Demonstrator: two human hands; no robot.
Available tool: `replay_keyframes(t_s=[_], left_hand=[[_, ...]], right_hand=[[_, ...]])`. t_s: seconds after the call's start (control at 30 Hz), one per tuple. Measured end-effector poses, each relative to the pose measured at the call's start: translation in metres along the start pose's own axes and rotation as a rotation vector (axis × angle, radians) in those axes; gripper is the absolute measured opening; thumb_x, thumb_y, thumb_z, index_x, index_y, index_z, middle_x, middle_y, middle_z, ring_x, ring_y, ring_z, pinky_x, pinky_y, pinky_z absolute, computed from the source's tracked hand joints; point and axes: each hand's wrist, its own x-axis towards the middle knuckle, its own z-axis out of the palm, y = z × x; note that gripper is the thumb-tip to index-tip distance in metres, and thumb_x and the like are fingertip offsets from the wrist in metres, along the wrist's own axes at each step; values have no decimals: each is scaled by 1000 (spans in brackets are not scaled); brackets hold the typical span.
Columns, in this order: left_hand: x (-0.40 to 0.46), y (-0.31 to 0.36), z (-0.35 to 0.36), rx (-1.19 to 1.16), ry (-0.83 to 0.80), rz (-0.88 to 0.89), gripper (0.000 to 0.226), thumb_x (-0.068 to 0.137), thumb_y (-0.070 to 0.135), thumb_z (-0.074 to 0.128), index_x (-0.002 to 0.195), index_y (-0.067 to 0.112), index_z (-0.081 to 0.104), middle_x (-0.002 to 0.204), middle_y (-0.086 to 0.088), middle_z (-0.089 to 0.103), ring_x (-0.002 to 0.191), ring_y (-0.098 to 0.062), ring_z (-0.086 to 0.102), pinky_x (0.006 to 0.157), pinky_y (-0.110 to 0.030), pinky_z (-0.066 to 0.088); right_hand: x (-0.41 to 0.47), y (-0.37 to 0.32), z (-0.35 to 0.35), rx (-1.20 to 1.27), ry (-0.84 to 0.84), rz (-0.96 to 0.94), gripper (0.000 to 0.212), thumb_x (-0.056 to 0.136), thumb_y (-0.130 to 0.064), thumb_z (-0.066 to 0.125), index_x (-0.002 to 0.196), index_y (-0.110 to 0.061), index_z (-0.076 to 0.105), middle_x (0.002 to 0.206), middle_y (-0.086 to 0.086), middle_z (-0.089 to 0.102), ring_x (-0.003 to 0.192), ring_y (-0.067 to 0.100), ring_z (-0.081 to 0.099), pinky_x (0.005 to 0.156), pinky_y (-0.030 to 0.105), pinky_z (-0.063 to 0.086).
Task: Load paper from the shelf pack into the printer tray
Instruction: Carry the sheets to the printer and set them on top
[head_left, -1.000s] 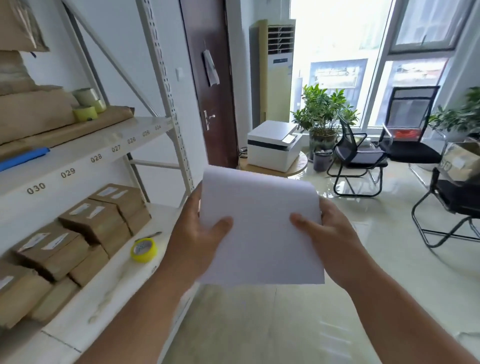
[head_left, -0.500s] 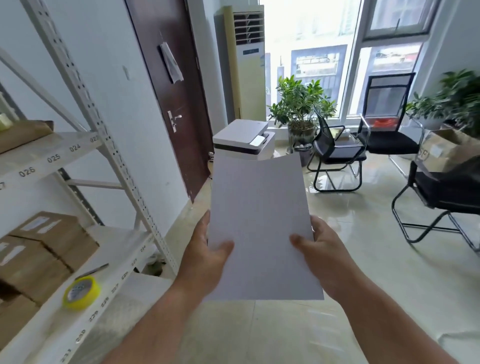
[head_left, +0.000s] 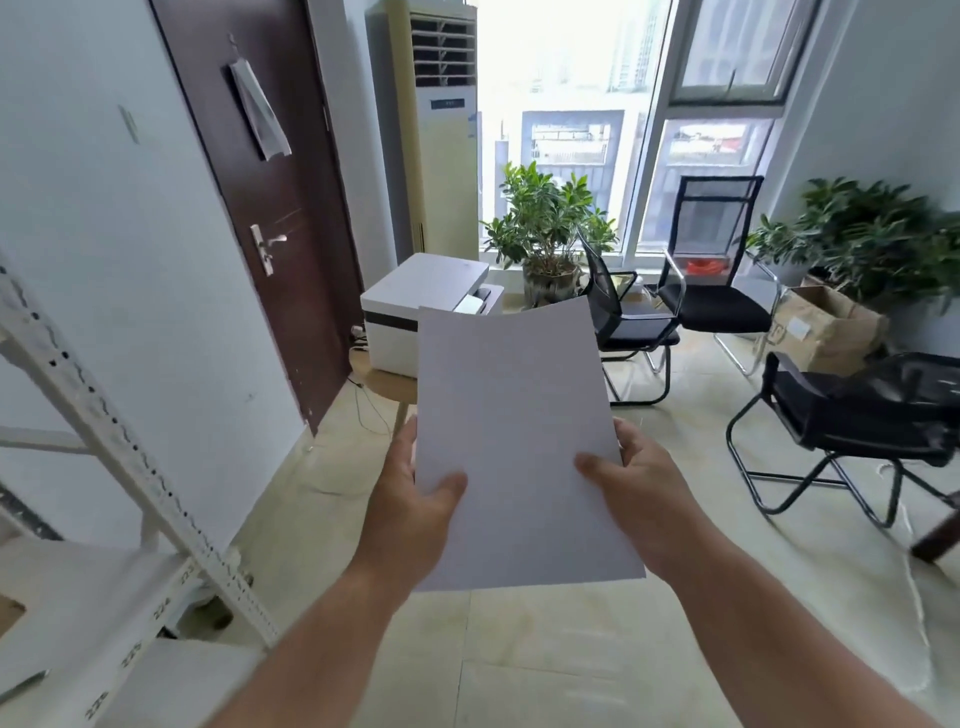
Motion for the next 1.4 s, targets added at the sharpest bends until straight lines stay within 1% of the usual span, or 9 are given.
replay_keyframes(t_s=[0.1,0.27,0.57,0.7,0.8,0.9,1.03,1.2,1.4], left_hand=[[36,2,11,1,-2,-5,75,95,12,69,155,39,33,141,6,63,114,-13,71,97,-45,59],[103,1,44,19,8,13,72,91,19,71,149,46,39,133,8,67,110,-16,73,93,-47,60],[228,24,150,49,94,53,67,94,11,69,149,40,43,125,14,71,109,-10,72,96,-46,59],[278,36,192,61,134,58,66,94,9,68,147,41,45,127,13,70,112,-12,70,98,-47,58],[312,38,211,67,160,47,64,95,11,68,148,39,44,130,12,69,114,-11,69,100,-46,57],[346,35,222,76,172,41,65,96,12,68,149,39,44,132,12,68,116,-12,69,100,-46,57],[394,30,228,64,212,27,66,96,11,68,150,40,42,130,13,69,110,-6,70,94,-36,59],[464,11,222,64,259,6,67,94,18,71,146,49,42,130,16,68,114,-11,69,99,-47,57],[528,7,216,96,289,-29,67,96,23,70,148,49,38,130,13,68,113,-14,70,97,-48,58]], right_hand=[[35,-6,-3,9,11,-5,33,95,0,62,117,-23,70,106,6,82,96,34,79,90,61,61],[107,-13,-21,33,9,-21,31,97,0,62,114,-24,71,105,3,82,96,32,79,90,59,61],[268,-45,-93,73,-82,-60,30,97,5,59,113,-18,70,103,8,82,89,30,80,83,51,64],[337,-58,-118,77,-132,-50,31,97,6,57,116,-15,70,105,10,82,98,38,78,88,58,62],[382,-62,-127,83,-147,-41,31,96,6,59,114,-17,70,105,11,82,96,38,78,91,63,59],[422,-65,-129,75,-163,-36,31,96,6,59,107,-21,72,101,8,82,92,34,79,90,63,60],[476,-68,-120,53,-180,-40,32,96,4,59,106,-24,71,102,7,83,94,35,79,90,63,60],[546,-75,-95,19,-204,-47,33,96,2,59,118,-19,70,105,6,82,94,33,79,89,62,61],[613,-84,-72,-15,-221,-47,32,95,1,61,114,-23,71,105,3,82,94,30,80,89,60,62]])
